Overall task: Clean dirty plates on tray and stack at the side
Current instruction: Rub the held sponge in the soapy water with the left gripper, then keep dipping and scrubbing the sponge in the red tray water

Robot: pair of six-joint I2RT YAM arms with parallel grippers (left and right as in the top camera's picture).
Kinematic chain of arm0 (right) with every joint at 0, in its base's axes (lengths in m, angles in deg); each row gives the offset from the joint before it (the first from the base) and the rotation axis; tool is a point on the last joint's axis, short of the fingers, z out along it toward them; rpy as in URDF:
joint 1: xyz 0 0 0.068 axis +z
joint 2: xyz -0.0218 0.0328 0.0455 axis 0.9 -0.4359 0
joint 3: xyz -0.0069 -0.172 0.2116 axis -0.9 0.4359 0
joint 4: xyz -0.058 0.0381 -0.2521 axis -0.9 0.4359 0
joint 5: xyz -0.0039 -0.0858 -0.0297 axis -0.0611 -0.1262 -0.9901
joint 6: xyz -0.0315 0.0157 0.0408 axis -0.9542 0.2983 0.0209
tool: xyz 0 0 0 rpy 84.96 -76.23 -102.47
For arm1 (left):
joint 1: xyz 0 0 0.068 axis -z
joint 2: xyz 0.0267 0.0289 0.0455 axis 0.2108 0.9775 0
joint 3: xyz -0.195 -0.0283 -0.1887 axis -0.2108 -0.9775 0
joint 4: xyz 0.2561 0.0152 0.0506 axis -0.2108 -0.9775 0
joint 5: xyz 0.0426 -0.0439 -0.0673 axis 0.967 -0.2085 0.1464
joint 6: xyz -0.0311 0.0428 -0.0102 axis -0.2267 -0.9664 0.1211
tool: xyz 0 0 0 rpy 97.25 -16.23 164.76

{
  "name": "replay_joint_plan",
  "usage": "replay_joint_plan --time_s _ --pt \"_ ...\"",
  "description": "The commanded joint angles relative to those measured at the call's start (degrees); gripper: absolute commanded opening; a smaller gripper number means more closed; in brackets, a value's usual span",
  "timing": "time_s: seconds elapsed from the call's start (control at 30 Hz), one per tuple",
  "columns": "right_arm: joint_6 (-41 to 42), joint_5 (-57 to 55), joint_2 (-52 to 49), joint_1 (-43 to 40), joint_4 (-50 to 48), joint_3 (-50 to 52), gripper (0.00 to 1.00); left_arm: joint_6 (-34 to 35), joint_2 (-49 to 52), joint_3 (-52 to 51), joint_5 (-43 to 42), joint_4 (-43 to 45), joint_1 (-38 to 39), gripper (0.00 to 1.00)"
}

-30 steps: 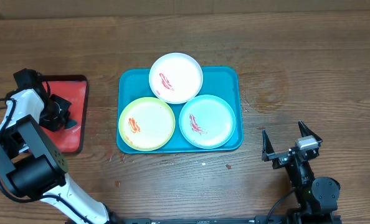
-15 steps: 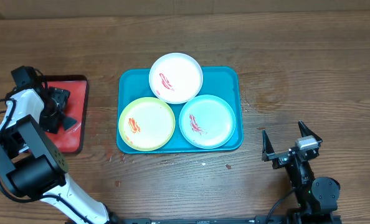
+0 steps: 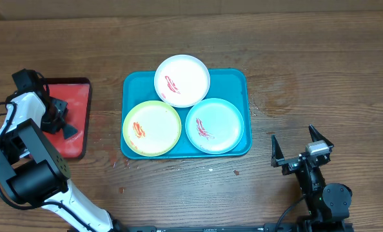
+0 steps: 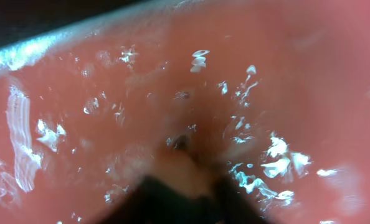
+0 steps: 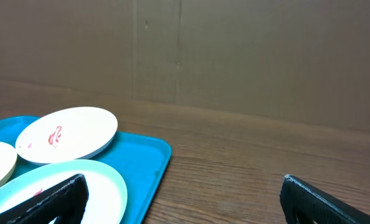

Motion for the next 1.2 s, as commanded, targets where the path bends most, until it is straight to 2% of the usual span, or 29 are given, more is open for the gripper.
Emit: replay_joint_plan --time_s 0.0,0.23,0.3,0.33,0.4,0.47,0.5,0.57,0.67,0.7,0.73,0.77,0.8,0.83,1.17 --pt "0.15 -0.33 0.5 -0.22 -0.22 0.61 1.0 -2.99 1.07 0.17 -0.13 -2.6 -0.39 1.0" --pt "0.15 -0.33 0.5 -0.22 -0.24 0.61 1.0 -3.28 1.07 0.17 -10.45 -10.34 -0.37 1.0" --pt "0.15 -0.33 0.5 -0.22 -0.22 0.61 1.0 -3.32 1.07 0.17 -12.57 -11.39 -0.35 0.91" --pt "0.15 -0.33 0.5 -0.22 -0.24 0.61 1.0 -3.32 1.05 0.17 -12.83 -11.58 -0.35 0.82" --pt "0.15 -0.35 0.5 -0.22 -0.22 0.61 1.0 -3.48 1.07 0.17 -12.59 -11.56 -0.35 0.56" --pt "0.15 -0.33 0.5 -0.22 -0.22 0.61 1.0 -3.43 1.07 0.17 -12.55 -11.43 -0.37 0.25" --pt "0.15 -0.33 0.5 -0.22 -0.24 0.61 1.0 -3.45 1.07 0.17 -12.5 -11.32 -0.42 0.16" --pt "0.15 -0.33 0.5 -0.22 -0.22 0.61 1.0 -3.43 1.07 0.17 -12.48 -11.08 -0.42 0.04" --pt "0.15 -0.33 0.5 -0.22 -0.22 0.61 1.0 -3.43 1.07 0.17 -11.96 -9.92 -0.42 0.04" --pt "0.15 -0.35 0.5 -0.22 -0.24 0.61 1.0 -3.43 1.07 0.17 -11.28 -9.14 -0.39 0.08" --pt "0.15 -0.33 0.5 -0.22 -0.24 0.61 1.0 -3.45 1.05 0.17 -10.86 -8.15 -0.42 0.27" --pt "0.15 -0.33 0.5 -0.22 -0.24 0.61 1.0 -3.48 1.07 0.17 -10.12 -6.78 -0.39 0.61" --pt "0.15 -0.33 0.5 -0.22 -0.22 0.61 1.0 -3.5 1.07 0.17 -9.35 -5.6 -0.39 0.83" --pt "0.15 -0.33 0.5 -0.22 -0.22 0.61 1.0 -3.61 1.07 0.17 -8.5 -4.44 -0.39 1.0" --pt "0.15 -0.33 0.5 -0.22 -0.22 0.61 1.0 -15.96 1.07 0.17 -6.58 3.41 -0.42 1.0"
